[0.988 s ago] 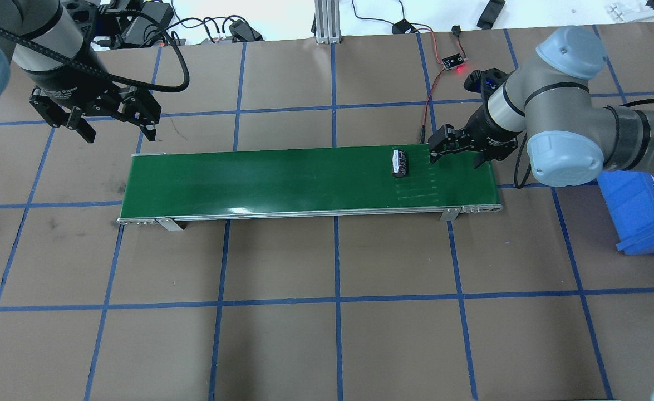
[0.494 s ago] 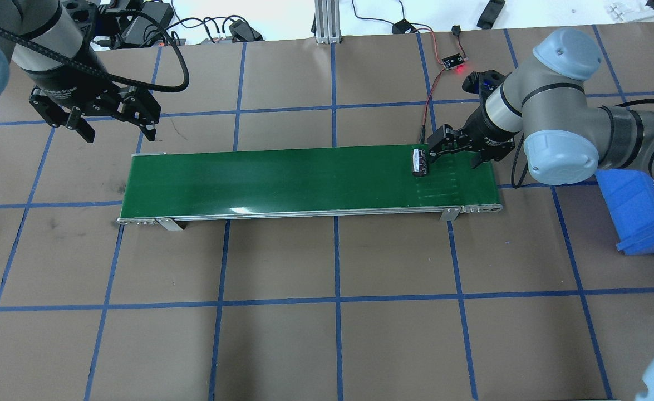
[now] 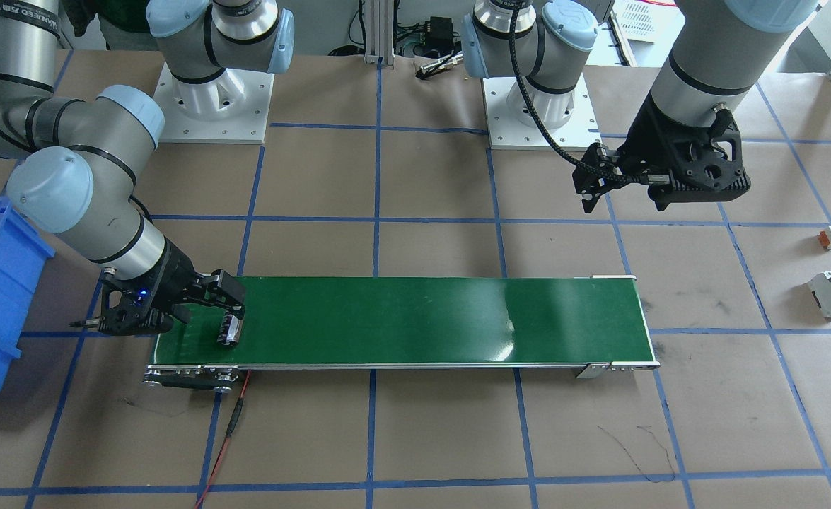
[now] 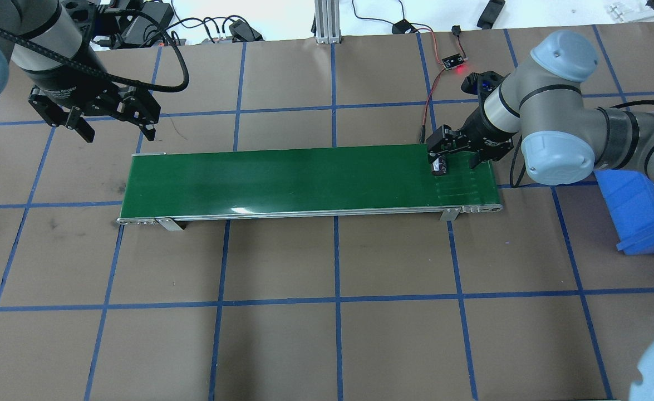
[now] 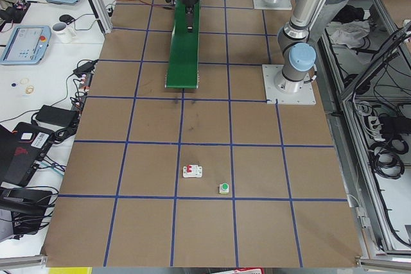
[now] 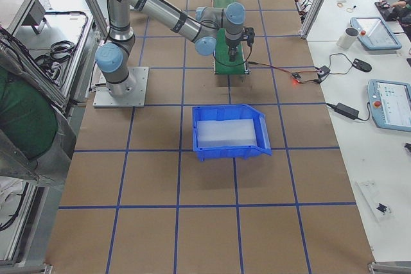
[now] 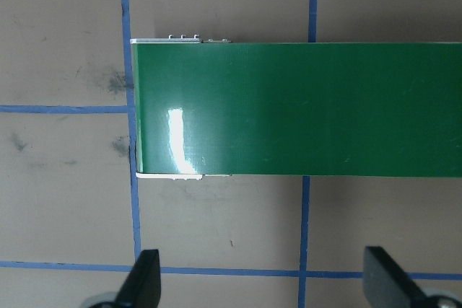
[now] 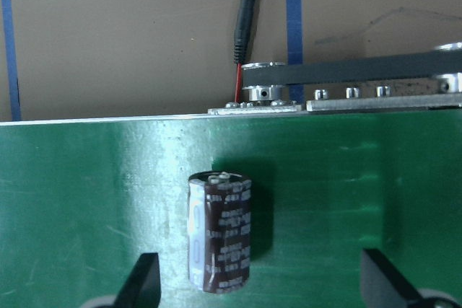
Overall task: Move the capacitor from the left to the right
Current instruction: 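Close the right gripper on the capacitor and lift it off the belt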
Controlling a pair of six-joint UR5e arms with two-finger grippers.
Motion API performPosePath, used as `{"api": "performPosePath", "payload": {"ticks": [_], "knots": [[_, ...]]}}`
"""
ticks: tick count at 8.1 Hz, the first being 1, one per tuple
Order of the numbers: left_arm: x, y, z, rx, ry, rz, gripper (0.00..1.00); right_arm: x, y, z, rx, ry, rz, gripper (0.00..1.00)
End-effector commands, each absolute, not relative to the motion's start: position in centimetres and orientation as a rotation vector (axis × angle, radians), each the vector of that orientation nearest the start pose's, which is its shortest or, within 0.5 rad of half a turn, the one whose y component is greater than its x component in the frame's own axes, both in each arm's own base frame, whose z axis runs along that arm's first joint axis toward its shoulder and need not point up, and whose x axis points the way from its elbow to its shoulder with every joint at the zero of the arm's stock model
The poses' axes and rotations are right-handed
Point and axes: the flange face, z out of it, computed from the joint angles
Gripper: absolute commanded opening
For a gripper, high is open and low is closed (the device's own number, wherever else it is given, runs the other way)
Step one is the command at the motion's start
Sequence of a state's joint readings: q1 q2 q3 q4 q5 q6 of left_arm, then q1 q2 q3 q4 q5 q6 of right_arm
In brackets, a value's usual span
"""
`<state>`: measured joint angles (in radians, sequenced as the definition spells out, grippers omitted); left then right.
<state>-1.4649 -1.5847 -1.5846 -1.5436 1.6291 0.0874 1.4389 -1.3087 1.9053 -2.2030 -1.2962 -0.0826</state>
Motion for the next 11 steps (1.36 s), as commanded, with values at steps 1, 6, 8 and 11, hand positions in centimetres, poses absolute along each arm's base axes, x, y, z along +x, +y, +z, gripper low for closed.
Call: {"api": "performPosePath", "payload": {"ticks": [1,6,8,11], "knots": [[-7.4,-50.8,47.8,-0.028,3.083,0.006,1.00,8.8,-55.5,25.5,0.065,2.871,-0.082,0.91],[-7.4,-50.8,47.8,-0.019,3.083,0.007,1.00,6.9,-55.6,25.2,0.096,2.892,-0.058,0.10],[-7.4,-50.8,47.8,-0.017,3.083,0.007,1.00,6.8,-55.4,25.4,0.101,2.886,0.018,0.00],[-7.4,-50.8,47.8,-0.017,3.083,0.007,1.00,4.7,-56.8,31.1,0.118,2.997,0.023,0.00]]}}
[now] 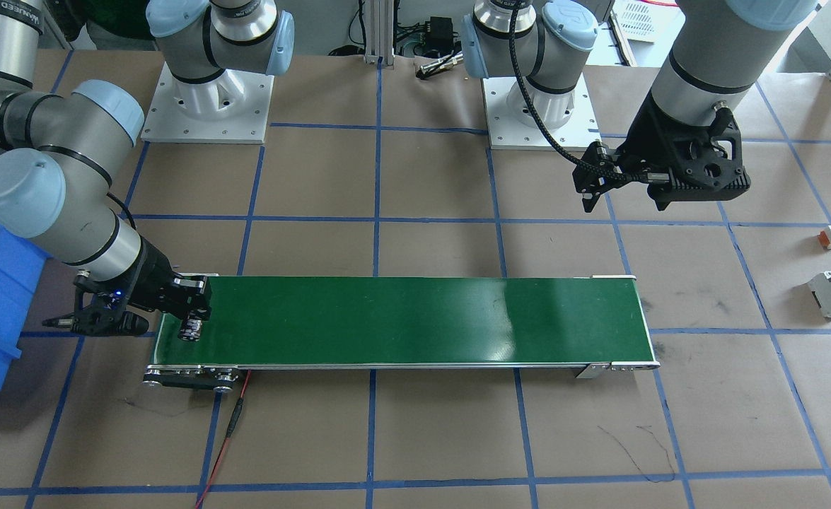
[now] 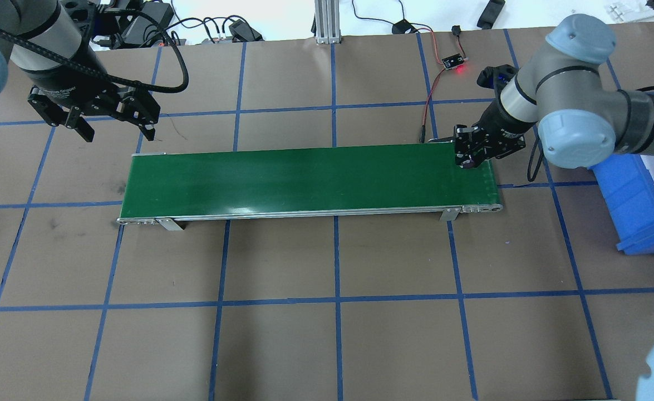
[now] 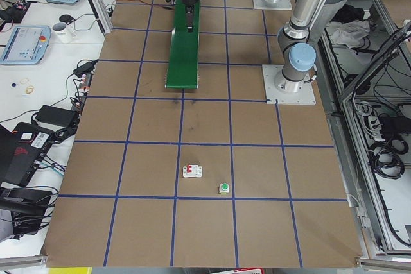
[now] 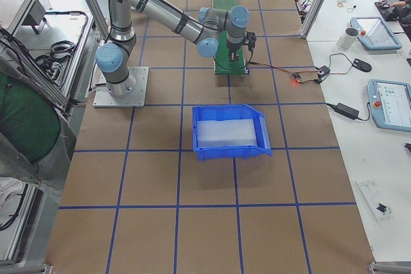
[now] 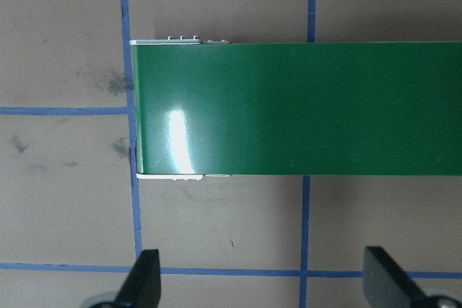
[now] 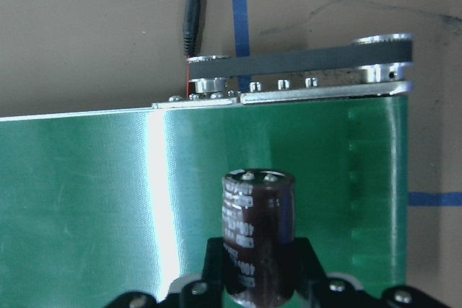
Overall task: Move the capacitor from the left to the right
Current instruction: 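Close the right gripper on the capacitor and lift it off the belt, then carry the capacitor with the right gripper over the blue bin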
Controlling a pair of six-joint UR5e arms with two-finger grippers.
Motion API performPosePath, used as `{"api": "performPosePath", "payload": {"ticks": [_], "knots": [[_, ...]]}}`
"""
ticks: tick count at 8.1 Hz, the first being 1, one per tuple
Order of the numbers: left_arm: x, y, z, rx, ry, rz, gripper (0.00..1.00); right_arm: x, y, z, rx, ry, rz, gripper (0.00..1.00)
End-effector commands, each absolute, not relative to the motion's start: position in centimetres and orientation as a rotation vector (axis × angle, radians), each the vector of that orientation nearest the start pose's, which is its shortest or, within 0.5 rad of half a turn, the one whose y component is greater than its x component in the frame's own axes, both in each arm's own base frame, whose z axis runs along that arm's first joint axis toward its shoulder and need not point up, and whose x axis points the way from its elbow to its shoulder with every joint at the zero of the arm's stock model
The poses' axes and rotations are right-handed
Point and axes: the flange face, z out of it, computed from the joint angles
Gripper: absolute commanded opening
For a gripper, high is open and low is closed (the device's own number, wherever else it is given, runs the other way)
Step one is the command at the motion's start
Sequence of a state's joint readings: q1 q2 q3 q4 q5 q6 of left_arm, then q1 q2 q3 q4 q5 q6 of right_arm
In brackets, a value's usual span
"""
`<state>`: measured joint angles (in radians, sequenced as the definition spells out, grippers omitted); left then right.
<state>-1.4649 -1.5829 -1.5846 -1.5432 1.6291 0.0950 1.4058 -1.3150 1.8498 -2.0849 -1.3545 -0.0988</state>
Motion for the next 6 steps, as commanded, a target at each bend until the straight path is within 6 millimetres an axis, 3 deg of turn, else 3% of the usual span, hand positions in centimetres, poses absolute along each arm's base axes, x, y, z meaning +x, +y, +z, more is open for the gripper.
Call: {"api": "performPosePath", "payload": {"ticks": [1,4,6], "knots": [[-7.4,-50.8,47.8,-0.017,3.085,0.006,1.00,2.8,-57.0,33.3,0.132,3.026,0.054,0.00],[-7.4,-50.8,47.8,-0.017,3.085,0.006,1.00,-5.6,-56.4,37.3,0.094,3.159,0.055,0.00],[-7.4,-50.8,47.8,-0.017,3.085,0.006,1.00,-12.5,-55.6,38.3,0.029,3.222,0.074,0.00]]}}
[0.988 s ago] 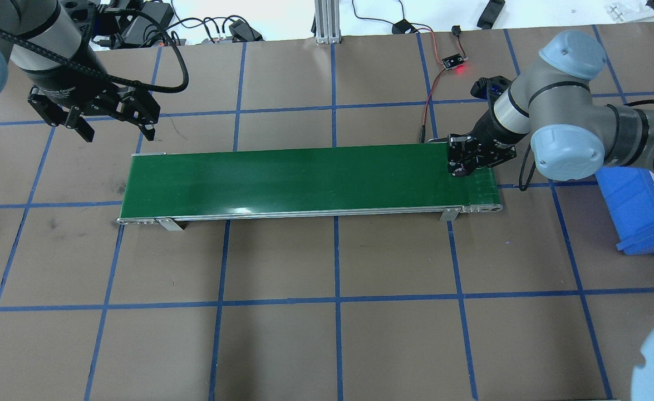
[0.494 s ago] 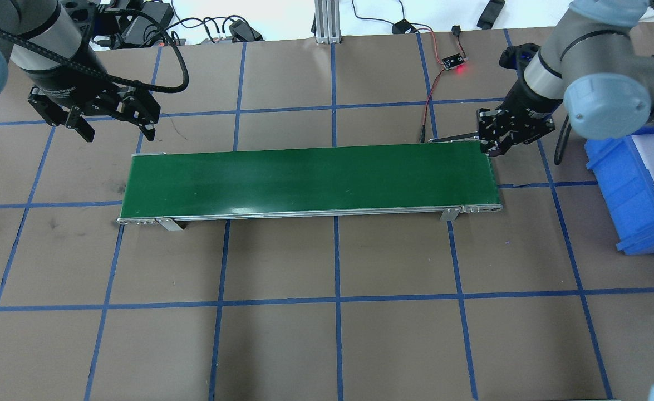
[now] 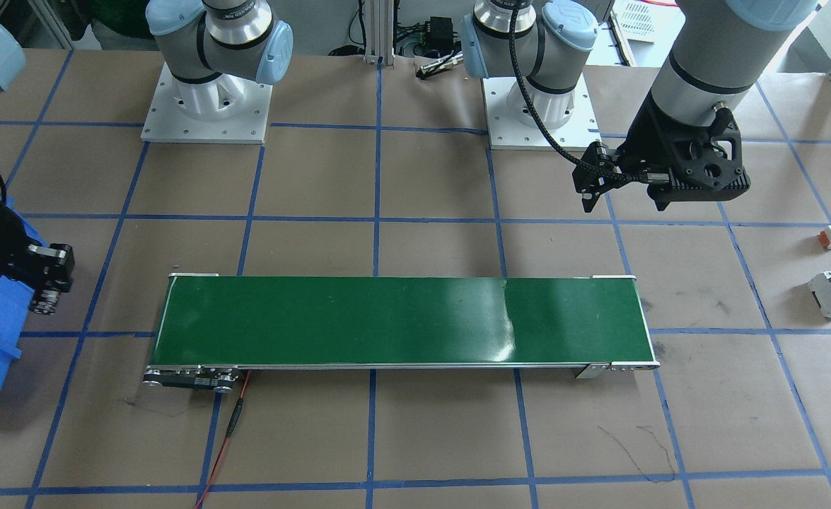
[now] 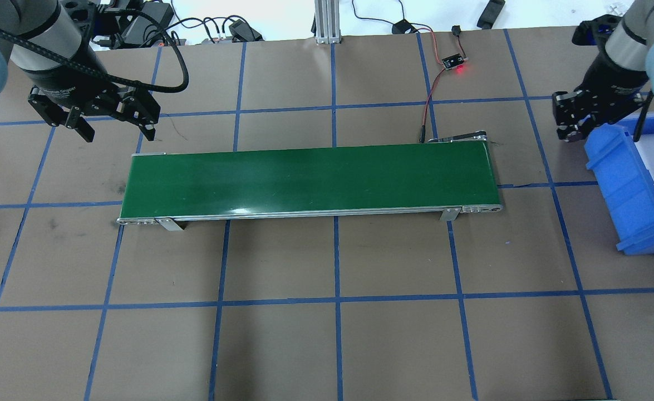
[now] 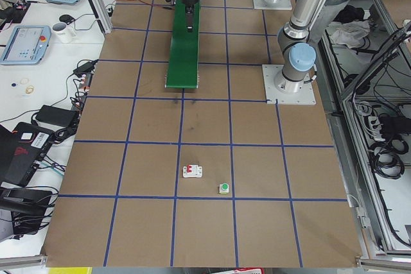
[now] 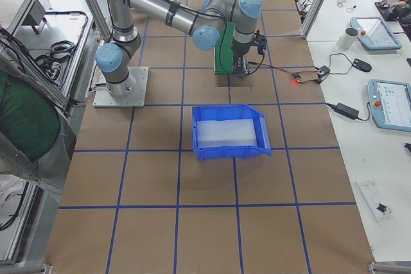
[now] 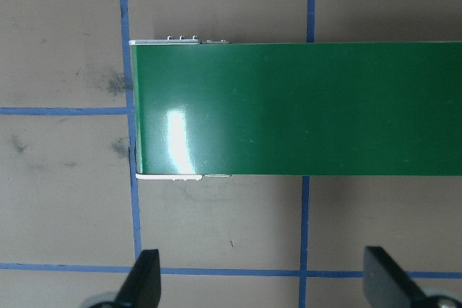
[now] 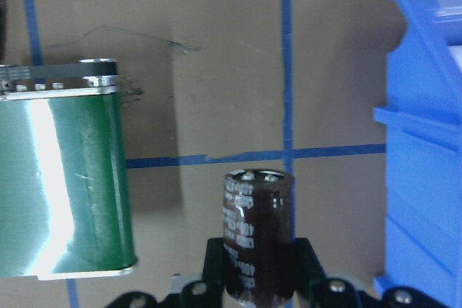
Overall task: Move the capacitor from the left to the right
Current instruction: 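Carry the capacitor with the right gripper over the blue bin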
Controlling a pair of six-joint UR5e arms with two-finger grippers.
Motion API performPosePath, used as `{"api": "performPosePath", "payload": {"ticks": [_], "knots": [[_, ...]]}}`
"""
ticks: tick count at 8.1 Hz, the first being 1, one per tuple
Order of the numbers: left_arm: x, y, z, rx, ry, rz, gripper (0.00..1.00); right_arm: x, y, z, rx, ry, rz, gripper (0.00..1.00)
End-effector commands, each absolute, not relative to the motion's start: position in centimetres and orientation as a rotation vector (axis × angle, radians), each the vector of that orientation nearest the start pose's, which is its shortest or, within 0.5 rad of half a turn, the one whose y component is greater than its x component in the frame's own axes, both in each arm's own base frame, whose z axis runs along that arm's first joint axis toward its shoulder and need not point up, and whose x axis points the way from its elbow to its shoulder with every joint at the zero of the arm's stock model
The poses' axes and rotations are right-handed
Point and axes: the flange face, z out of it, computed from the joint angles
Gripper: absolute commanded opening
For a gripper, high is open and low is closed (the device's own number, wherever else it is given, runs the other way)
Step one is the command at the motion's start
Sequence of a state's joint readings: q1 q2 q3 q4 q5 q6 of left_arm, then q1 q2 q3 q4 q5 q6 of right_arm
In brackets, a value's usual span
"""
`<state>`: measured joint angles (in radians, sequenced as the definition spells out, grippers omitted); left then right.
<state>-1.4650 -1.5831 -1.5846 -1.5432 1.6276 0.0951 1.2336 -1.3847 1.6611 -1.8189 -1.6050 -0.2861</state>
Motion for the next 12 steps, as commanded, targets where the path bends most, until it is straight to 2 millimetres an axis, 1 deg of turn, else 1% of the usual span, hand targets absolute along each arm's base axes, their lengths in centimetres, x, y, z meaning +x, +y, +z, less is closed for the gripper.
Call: {"api": "performPosePath", "payload": {"ticks": [1,3,4,5,6,7,8,9,10,12], "knots": [[-7.5,-50.8,47.8,-0.014,3.086,0.006,1.00,-15.9,-54.7,38.4,0.022,3.219,0.079,0.00],[-7.5,-50.8,47.8,-0.014,3.086,0.006,1.00,-21.2,-52.9,38.1,-0.006,3.210,0.101,0.00],[-7.5,-50.8,47.8,-0.014,3.088,0.006,1.00,-23.4,-52.2,37.5,-0.011,3.201,0.117,0.00],[-7.5,-50.8,47.8,-0.014,3.094,0.005,1.00,-24.9,-51.7,36.5,-0.008,3.185,0.139,0.00],[-7.5,-50.8,47.8,-0.014,3.094,0.005,1.00,-26.0,-51.9,35.0,-0.028,3.163,0.165,0.00],[-7.5,-50.8,47.8,-0.014,3.094,0.005,1.00,-26.9,-51.9,33.9,-0.046,3.151,0.178,0.00],[-7.5,-50.8,47.8,-0.014,3.094,0.005,1.00,-28.8,-51.2,32.1,-0.014,3.122,0.199,0.00],[-7.5,-50.8,47.8,-0.014,3.094,0.005,1.00,-30.0,-51.7,30.0,-0.058,3.116,0.189,0.00],[-7.5,-50.8,47.8,-0.014,3.094,0.005,1.00,-30.5,-52.2,28.3,-0.105,3.101,0.193,0.00],[-7.5,-50.8,47.8,-0.014,3.094,0.005,1.00,-30.9,-52.7,26.6,-0.105,3.089,0.191,0.00]]}}
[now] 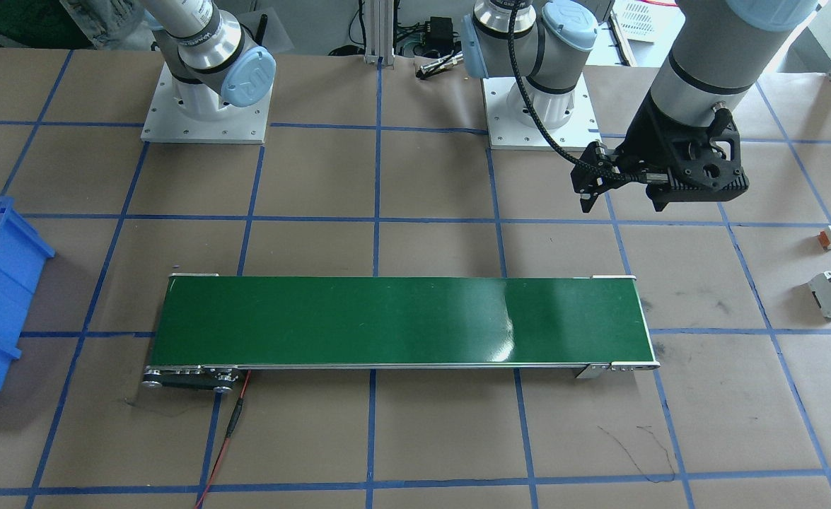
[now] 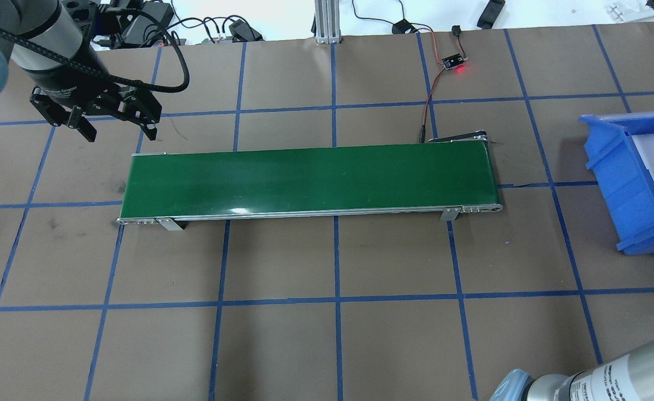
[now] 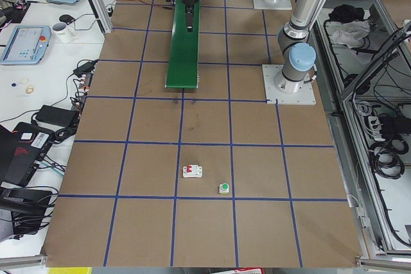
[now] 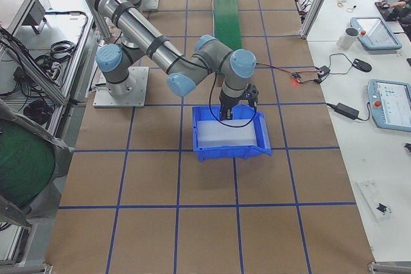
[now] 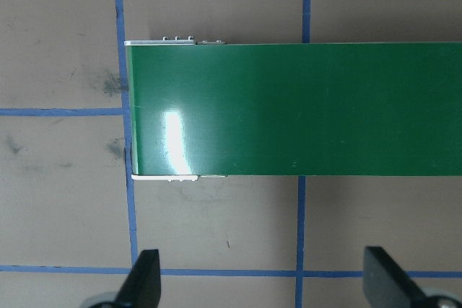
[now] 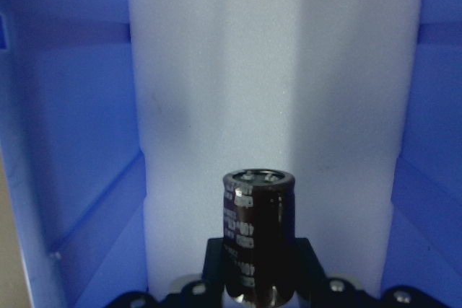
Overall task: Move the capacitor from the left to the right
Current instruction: 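Carry the capacitor with the right gripper over the blue bin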
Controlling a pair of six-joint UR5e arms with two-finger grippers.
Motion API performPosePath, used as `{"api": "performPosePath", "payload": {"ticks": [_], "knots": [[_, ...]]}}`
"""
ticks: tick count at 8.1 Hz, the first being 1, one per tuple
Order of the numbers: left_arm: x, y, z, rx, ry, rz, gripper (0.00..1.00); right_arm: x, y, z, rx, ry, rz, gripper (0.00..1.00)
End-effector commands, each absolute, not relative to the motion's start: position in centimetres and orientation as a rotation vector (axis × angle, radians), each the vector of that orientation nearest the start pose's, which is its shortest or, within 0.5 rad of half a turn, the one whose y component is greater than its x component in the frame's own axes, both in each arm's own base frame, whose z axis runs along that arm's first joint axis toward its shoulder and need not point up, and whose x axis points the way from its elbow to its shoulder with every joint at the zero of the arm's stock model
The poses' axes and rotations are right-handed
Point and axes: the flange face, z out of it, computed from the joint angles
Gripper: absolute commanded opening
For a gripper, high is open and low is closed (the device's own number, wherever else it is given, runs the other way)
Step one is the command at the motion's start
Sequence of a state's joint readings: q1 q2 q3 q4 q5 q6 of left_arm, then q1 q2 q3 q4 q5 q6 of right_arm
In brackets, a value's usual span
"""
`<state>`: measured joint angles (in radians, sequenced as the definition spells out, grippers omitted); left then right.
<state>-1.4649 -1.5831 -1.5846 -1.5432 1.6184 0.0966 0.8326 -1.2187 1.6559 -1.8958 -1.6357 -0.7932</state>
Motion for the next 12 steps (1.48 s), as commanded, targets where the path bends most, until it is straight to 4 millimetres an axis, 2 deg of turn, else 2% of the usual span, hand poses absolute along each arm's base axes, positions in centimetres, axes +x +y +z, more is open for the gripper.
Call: {"api": "performPosePath", "payload": {"ticks": [1,4,5,6,9,11,12], "knots": [[-7.5,-50.8,47.8,-0.017,3.094,0.005,1.00,-31.0,-53.2,25.1,-0.106,3.067,0.171,0.00],[-7.5,-50.8,47.8,-0.010,3.096,0.005,1.00,-30.9,-53.2,23.1,-0.122,3.094,0.115,0.00],[-7.5,-50.8,47.8,-0.010,3.096,0.005,1.00,-30.7,-53.5,23.3,-0.129,3.073,0.064,0.10],[-7.5,-50.8,47.8,-0.012,3.096,0.005,1.00,-30.6,-53.6,23.3,-0.146,3.061,0.048,0.27],[-7.5,-50.8,47.8,-0.012,3.096,0.005,1.00,-31.4,-53.1,23.9,-0.120,3.064,0.037,0.67],[-7.5,-50.8,47.8,-0.012,3.096,0.005,1.00,-31.4,-53.1,24.2,-0.118,3.064,0.027,0.82],[-7.5,-50.8,47.8,-0.012,3.096,0.005,1.00,-31.5,-53.1,25.6,-0.115,3.082,0.008,0.84]]}}
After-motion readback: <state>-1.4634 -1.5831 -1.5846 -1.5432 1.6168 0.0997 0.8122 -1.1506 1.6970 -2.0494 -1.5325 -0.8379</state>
